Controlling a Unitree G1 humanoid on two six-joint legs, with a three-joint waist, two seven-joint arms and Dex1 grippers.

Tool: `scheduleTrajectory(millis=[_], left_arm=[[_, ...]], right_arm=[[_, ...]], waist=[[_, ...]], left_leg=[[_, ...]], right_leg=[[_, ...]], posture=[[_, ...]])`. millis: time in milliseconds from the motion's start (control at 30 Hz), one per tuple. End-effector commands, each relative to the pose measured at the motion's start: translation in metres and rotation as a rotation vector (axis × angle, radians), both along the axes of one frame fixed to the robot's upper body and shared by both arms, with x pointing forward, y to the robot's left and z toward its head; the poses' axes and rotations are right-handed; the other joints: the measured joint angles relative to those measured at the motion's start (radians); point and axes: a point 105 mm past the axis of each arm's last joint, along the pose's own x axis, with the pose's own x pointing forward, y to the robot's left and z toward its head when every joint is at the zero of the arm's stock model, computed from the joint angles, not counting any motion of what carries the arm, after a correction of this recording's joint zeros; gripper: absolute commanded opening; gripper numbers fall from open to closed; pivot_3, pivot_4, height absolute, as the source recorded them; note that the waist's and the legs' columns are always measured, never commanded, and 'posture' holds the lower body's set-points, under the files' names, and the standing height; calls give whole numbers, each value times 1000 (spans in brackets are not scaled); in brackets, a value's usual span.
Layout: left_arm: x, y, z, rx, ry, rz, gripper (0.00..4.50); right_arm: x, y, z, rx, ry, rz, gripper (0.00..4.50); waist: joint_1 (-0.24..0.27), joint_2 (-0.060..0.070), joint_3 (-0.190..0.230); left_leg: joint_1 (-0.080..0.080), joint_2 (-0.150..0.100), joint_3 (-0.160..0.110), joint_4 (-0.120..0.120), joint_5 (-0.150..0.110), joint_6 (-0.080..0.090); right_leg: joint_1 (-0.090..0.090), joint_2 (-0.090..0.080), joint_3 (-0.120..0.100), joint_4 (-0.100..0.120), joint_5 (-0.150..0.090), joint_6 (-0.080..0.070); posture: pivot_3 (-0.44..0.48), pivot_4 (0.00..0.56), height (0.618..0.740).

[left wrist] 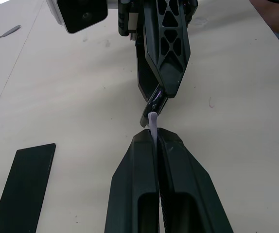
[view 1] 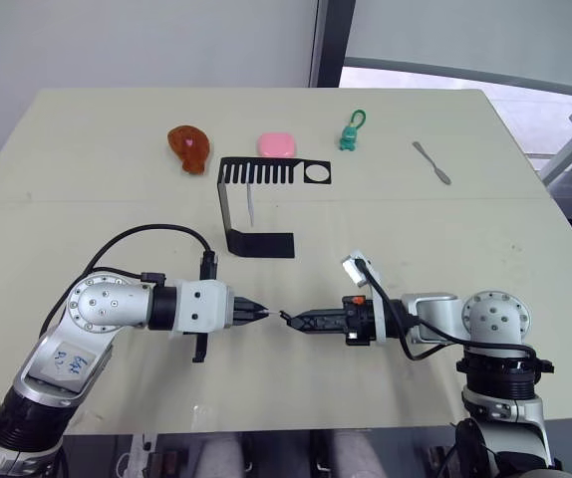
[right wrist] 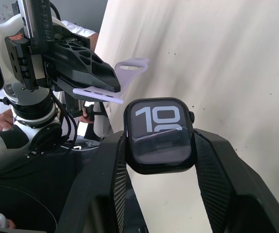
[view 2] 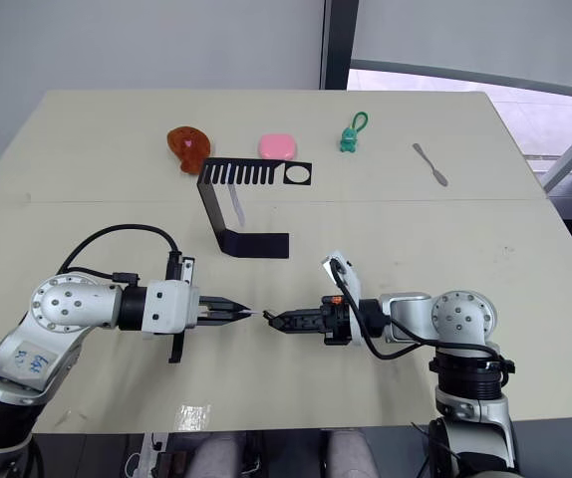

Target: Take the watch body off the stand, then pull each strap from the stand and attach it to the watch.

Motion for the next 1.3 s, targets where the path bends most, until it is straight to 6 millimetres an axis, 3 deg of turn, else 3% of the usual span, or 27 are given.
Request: scheduleTrajectory(millis=[33,1300], left_arm=[[0,0,2,6,-18,1,0],[1,-8,4,-14,-16,-17,0]], right_arm=[[-2,1,9,18,-41,13,1519],[-3,3,10,18,-44,19,1519]], waist=[[0,0,0],[0,0,0]], left_leg=[[0,0,0,0,0,0],[0,0,0,0,0,0]], right_leg=[[0,0,0,0,0,0],[0,0,0,0,0,0]], posture=[[0,150,740],[0,150,740]])
